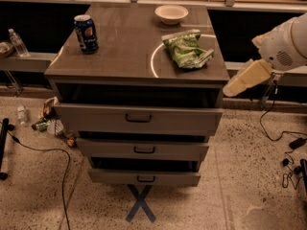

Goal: Move green jalapeno chip bag near pepsi can

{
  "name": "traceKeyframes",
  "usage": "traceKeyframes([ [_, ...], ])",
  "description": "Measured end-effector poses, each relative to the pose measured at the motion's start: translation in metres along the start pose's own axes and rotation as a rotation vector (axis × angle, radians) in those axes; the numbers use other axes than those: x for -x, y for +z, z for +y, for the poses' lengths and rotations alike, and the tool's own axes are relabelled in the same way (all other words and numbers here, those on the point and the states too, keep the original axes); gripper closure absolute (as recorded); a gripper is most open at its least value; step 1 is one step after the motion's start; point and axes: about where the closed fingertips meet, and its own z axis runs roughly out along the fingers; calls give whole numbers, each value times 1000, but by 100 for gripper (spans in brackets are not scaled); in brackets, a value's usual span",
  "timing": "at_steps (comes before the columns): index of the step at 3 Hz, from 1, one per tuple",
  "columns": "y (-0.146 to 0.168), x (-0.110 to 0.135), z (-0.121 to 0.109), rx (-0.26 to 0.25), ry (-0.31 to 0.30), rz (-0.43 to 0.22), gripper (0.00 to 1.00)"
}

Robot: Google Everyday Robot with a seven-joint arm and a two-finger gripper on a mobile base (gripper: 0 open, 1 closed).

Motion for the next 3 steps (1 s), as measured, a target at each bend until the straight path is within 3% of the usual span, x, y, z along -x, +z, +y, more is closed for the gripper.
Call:
traceKeyframes([
  [1,52,13,-49,-28,148,-114,0],
  [2,89,26,-70,-9,252,-166,0],
  [3,89,28,-70,-11,256,-171,0],
])
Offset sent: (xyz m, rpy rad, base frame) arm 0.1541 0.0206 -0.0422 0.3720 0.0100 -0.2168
